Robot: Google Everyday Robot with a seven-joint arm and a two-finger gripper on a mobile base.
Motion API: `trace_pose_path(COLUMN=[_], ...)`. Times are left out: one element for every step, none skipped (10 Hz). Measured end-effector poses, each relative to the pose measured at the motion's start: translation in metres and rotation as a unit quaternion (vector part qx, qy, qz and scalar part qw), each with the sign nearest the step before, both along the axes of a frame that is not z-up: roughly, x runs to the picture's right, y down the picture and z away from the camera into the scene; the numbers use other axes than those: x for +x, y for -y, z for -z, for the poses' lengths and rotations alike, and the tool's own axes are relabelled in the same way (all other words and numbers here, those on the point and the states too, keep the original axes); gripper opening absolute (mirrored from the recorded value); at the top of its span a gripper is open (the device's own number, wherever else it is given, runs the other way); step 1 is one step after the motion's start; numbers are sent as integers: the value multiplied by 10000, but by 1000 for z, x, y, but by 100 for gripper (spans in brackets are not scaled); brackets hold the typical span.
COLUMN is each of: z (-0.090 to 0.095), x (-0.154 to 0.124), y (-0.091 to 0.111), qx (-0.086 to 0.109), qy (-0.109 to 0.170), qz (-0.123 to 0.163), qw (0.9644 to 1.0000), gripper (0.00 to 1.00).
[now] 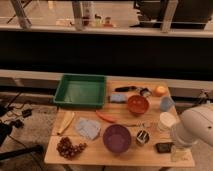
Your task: Place eraser in paper cup
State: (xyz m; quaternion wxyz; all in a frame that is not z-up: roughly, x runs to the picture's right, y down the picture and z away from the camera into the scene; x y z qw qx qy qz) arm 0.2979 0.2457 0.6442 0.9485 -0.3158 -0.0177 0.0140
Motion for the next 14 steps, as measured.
trace_pose_path(z=[-8, -14, -20, -20, -19, -19, -19, -19, -19, -19, -19, -19, -19, -19], x=[2, 4, 8, 8, 9, 9, 8, 8, 8, 8, 8, 8, 8, 8], y=[-1, -2, -5, -5, -6, -6, -5, -5, -5, -5, -5, -5, -5, -5], qx=[-26, -48, -121, -126, -136, -136, -136, -137, -137, -137, -136, -136, -136, -136], qy=[-13, -25, -54, -54, -60, -63, -55, -51, -53, -53, -55, -56, -56, -56], qz=[-24, -40, -71, -77, -89, -93, -86, -83, -84, -85, -85, -86, -86, -87], qw=[10000, 10000, 9999, 9999, 9999, 9998, 9999, 9999, 9999, 9999, 9999, 9999, 9999, 9999], gripper=[80, 80, 80, 80, 80, 80, 80, 80, 80, 80, 80, 80, 80, 80])
